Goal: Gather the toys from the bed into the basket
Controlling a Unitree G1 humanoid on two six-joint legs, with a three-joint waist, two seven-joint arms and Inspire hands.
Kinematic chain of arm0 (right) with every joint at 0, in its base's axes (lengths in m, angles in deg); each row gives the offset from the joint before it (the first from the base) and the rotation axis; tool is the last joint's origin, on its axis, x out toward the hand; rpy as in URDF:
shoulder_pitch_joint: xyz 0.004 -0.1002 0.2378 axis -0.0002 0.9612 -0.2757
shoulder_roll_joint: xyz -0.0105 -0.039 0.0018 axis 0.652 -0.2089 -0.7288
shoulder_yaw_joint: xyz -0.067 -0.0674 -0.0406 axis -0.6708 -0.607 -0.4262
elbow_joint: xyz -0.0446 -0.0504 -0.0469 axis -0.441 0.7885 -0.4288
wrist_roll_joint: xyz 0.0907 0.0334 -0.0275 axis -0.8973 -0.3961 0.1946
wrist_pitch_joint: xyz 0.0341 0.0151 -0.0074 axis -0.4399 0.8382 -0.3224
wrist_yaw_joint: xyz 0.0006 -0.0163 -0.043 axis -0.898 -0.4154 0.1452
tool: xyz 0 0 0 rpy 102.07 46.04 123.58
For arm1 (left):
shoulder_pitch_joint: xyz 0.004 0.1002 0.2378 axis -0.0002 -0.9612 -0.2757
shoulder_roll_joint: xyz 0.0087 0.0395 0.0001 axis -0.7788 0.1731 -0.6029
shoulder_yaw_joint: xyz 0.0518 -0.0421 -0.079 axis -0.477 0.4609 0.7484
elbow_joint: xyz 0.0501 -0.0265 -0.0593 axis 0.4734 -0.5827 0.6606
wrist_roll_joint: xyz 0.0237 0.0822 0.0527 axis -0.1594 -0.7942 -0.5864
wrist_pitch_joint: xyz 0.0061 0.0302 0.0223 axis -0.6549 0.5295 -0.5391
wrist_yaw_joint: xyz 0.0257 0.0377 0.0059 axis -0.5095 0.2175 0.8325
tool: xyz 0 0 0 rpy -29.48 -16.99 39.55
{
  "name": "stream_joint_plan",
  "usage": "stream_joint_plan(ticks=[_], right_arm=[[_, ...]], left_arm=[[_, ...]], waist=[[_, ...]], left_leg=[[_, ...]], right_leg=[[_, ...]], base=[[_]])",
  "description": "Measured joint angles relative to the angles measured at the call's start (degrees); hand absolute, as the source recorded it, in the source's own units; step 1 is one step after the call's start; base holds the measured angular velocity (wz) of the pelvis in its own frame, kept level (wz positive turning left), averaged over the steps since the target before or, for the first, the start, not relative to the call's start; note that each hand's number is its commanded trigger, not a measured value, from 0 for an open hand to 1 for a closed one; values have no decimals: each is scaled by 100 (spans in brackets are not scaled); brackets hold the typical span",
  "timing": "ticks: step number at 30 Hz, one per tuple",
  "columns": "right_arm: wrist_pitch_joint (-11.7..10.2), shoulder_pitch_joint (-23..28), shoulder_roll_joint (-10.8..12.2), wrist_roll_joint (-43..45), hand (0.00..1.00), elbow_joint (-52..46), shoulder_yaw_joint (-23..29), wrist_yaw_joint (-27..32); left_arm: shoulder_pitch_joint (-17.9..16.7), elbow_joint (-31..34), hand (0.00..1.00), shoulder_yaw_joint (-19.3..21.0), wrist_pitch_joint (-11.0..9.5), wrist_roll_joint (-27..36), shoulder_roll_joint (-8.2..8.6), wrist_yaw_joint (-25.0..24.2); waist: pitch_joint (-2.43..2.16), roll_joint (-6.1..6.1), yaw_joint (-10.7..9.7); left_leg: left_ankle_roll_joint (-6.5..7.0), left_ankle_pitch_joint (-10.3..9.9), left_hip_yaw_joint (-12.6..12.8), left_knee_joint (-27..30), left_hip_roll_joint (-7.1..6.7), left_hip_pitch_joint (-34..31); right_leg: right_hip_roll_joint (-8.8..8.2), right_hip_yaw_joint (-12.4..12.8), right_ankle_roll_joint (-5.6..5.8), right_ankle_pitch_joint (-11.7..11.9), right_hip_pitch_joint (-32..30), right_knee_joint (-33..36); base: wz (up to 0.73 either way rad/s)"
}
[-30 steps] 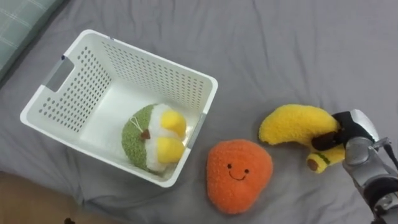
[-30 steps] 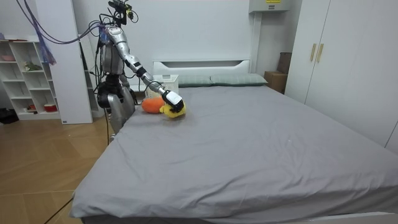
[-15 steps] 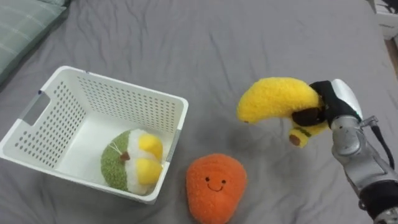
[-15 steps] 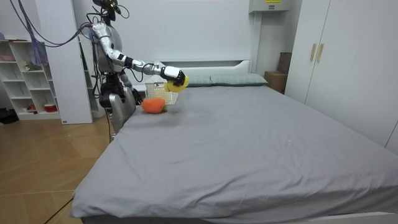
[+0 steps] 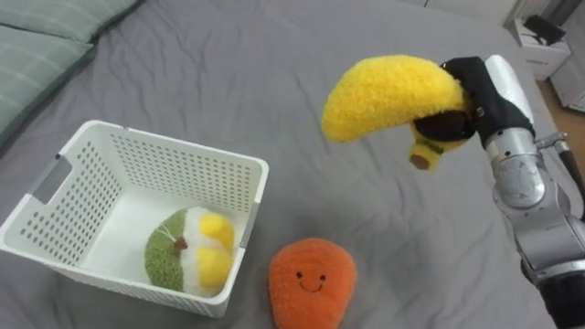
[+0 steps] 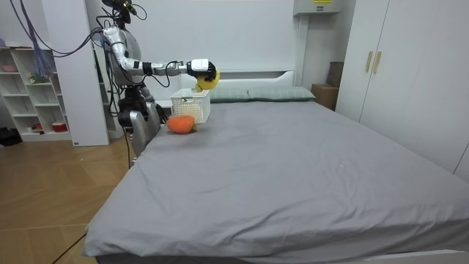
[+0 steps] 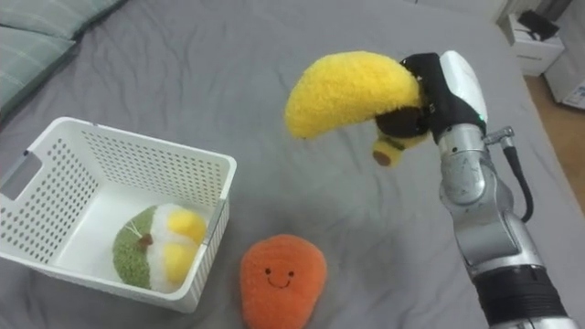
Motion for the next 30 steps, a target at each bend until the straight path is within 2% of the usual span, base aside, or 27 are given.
stream_joint_plan(ticks=[3,9,12,13,15,20,21,25,26,28,29,30], right_arm=[[17,-1,0,152,100,-1,0,-110],[200,-1,6,195,100,-427,-10,-249],[233,-3,6,66,100,-664,-13,-248],[301,-2,5,47,100,-834,-53,-249],[441,-3,6,122,100,-1222,-153,-249],[476,-18,63,321,100,-2024,-524,-382],[483,-19,138,331,100,-2064,-626,-444],[613,-84,462,544,100,-2063,-974,-727],[629,-84,507,545,100,-2063,-993,-756],[708,-125,686,584,100,-1973,-1101,-757],[730,-158,709,580,98,-1920,-1154,-759],[761,-182,727,568,88,-1864,-1233,-762]], left_arm=[[-7,-17,0,34,5,-8,2,-74],[-60,-143,0,56,35,-7,2,-222],[-74,-142,0,58,36,-45,-23,-259],[-114,-55,0,56,40,-45,-30,-258],[-148,12,0,40,41,-142,-24,-258],[-98,40,0,119,51,-408,-23,-243],[-91,24,0,145,65,-453,-14,-243],[-30,-3,0,160,207,-502,-6,-243],[-29,-2,0,170,232,-510,-6,-243],[-42,5,0,194,314,-541,-4,-237],[-43,15,0,193,348,-543,-2,-232],[-47,81,0,192,412,-551,7,-215]], waist=[[-2,8,4],[7,-1,30],[46,-65,57],[60,-91,81],[61,-101,115],[53,-103,420],[56,-101,480],[66,-89,799],[67,-88,827],[70,-93,950],[68,-95,976],[65,-110,1044]], left_leg=[[0,0,-3,-2,3,26],[0,-1,-15,-59,0,85],[0,-1,-83,-64,-12,106],[-1,-2,-111,-53,-18,82],[3,-3,-184,-46,-52,52],[13,-7,-294,1,-93,59],[13,-7,-364,8,-97,78],[12,-8,-429,18,-103,55],[13,-8,-458,29,-108,31],[14,-9,-640,60,-150,-63],[14,-8,-668,67,-162,-78],[14,-8,-710,98,-183,-119]], right_leg=[[0,1,4,-3,24,-1],[-7,-36,12,-13,111,-1],[-4,-65,32,-33,165,-4],[-7,-91,34,-37,159,-10],[-33,-149,41,-68,155,-10],[-64,-198,42,-133,210,-2],[-70,-298,43,-134,262,-8],[-84,-426,51,-138,273,-4],[-86,-439,51,-139,272,-5],[-100,-465,69,-151,255,-5],[-106,-467,78,-161,254,-4],[-120,-480,81,-180,241,-5]], base=[[0],[1],[11],[8],[11],[15],[28],[12],[22],[29],[23],[19]])
